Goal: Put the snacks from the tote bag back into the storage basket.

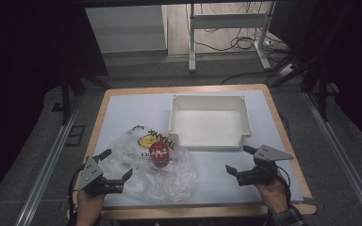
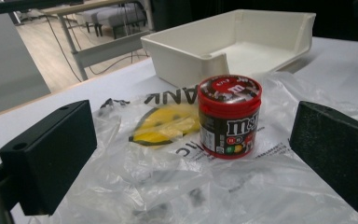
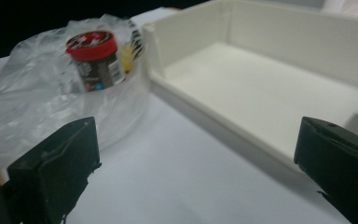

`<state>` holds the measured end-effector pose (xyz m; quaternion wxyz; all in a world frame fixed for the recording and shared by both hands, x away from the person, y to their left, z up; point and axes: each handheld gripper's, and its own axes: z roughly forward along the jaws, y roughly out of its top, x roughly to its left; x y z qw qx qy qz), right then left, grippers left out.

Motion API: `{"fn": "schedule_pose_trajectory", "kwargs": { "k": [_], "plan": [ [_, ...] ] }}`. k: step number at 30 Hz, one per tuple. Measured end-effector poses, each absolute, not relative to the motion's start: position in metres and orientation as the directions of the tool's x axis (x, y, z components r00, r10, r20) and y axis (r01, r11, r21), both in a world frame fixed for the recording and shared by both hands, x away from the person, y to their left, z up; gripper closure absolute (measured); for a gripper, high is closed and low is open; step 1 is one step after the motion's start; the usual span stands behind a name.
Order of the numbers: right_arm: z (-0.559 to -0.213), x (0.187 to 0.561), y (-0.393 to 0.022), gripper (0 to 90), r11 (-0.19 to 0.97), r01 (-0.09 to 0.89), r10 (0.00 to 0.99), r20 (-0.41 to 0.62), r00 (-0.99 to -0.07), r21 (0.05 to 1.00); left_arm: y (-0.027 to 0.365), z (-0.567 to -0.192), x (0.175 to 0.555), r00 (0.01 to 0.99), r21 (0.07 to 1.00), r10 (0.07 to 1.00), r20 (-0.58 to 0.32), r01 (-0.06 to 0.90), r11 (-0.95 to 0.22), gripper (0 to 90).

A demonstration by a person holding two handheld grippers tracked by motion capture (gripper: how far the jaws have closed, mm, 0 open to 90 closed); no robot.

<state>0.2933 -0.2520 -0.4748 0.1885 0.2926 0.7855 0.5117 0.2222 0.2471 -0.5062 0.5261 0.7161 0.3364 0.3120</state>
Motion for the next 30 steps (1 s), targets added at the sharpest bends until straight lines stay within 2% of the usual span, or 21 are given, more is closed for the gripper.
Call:
{"fn": "schedule_pose_trajectory", "kwargs": {
  "k": [5,14,30],
  "plan": [
    [-0.4756,0.2935,-0.2552,0.0,0.331,0.239,0.659,-0.042,-0.751,0.913,0.2485,-0.5066,0.2229,0.578,0.964,0.811,0.085,0.158,-0.214,0.4],
    [-0.4765,0.2965,-0.2593,0.0,0.293,0.267,0.666,0.004,-0.746,0.918,0.2481,-0.5066,0.2227,0.579,0.964,0.811,0.084,0.158,-0.213,0.4],
    [-0.4772,0.2972,-0.2554,0.0,0.318,0.269,0.649,-0.002,-0.76,0.909,0.248,-0.5063,0.2224,0.582,0.966,0.809,0.078,0.158,-0.206,0.6]
  ]
}}
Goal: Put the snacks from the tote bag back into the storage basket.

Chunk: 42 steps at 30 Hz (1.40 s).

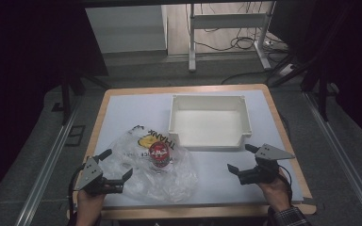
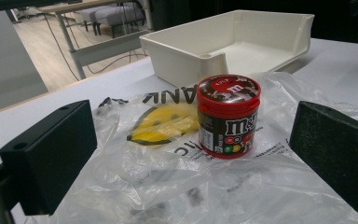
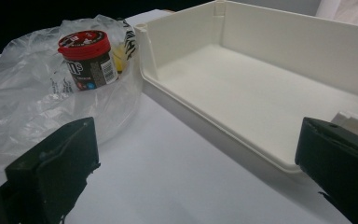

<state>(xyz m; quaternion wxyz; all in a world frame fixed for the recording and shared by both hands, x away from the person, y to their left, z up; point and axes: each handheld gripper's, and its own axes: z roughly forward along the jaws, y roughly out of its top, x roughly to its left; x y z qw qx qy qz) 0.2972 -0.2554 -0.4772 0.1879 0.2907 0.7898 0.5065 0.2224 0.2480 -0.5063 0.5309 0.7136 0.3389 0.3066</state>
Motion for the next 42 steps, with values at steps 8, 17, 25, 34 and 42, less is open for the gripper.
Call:
{"fn": "schedule_pose_trajectory", "kwargs": {
  "k": [8,17,25,34,42],
  "plan": [
    [-0.476,0.296,-0.251,0.0,0.326,0.259,0.639,-0.01,-0.769,0.909,0.248,-0.506,0.223,0.584,0.966,0.808,0.075,0.159,-0.204,0.7],
    [-0.474,0.297,-0.243,0.0,0.365,0.231,0.618,-0.049,-0.785,0.902,0.247,-0.507,0.223,0.587,0.966,0.807,0.072,0.161,-0.204,0.7],
    [-0.473,0.299,-0.235,0.0,0.373,0.222,0.602,-0.054,-0.796,0.901,0.247,-0.507,0.223,0.587,0.965,0.806,0.073,0.163,-0.206,0.7],
    [-0.473,0.302,-0.227,0.0,0.392,0.222,0.579,-0.052,-0.814,0.893,0.248,-0.507,0.223,0.58,0.965,0.811,0.076,0.162,-0.206,0.8],
    [-0.473,0.305,-0.222,0.0,0.401,0.22,0.568,-0.053,-0.821,0.889,0.247,-0.507,0.223,0.579,0.965,0.811,0.077,0.162,-0.208,0.8]
  ]
}}
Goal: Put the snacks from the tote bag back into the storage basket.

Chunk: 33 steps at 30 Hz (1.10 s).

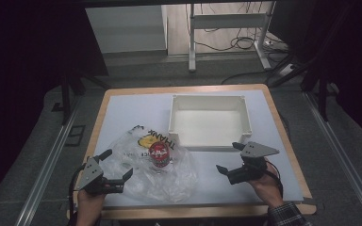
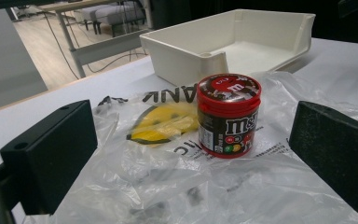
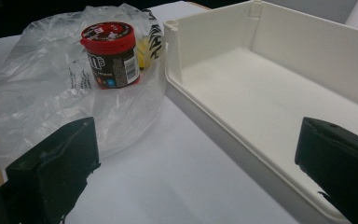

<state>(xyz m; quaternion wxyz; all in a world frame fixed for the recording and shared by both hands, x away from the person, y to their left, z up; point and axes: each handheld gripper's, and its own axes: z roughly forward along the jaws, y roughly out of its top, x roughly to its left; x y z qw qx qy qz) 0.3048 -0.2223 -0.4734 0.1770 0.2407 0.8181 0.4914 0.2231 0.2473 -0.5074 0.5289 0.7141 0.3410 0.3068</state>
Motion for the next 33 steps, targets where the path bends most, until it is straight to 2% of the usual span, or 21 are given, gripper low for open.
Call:
{"fn": "schedule_pose_trajectory", "kwargs": {
  "k": [33],
  "plan": [
    [-0.476,0.318,-0.19,0.0,0.451,0.238,0.479,-0.008,-0.878,0.86,0.246,-0.508,0.224,0.58,0.961,0.81,0.085,0.166,-0.22,0.9]
  ]
}}
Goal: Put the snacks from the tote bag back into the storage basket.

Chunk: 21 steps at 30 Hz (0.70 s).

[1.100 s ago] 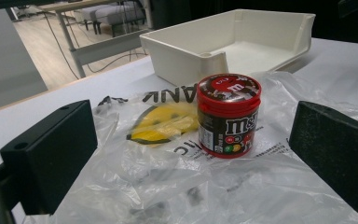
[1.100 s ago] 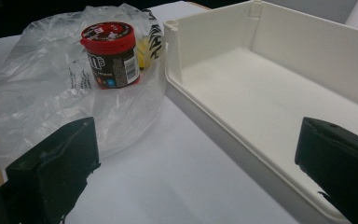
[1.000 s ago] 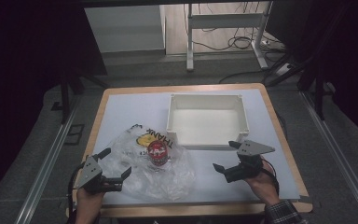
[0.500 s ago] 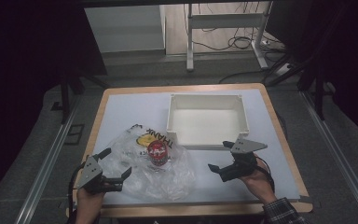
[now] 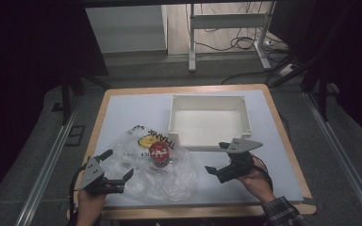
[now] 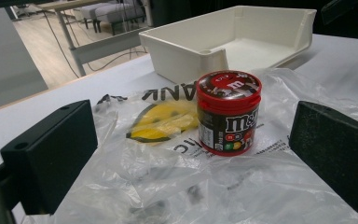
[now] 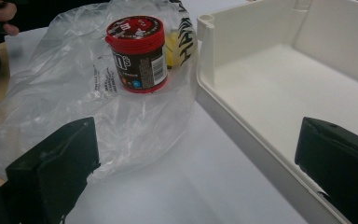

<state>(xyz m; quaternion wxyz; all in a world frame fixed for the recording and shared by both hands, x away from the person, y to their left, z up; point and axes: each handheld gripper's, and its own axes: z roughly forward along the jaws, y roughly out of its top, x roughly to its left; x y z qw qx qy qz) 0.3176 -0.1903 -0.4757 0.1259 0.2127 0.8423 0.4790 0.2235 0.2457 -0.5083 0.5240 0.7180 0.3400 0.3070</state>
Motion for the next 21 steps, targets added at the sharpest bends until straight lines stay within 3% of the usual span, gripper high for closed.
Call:
{"fn": "schedule_pose_trajectory", "kwargs": {
  "k": [21],
  "plan": [
    [-0.478,0.329,-0.173,0.0,0.467,0.254,0.446,0.022,-0.895,0.847,0.245,-0.509,0.224,0.582,0.958,0.808,0.093,0.17,-0.233,0.8]
  ]
}}
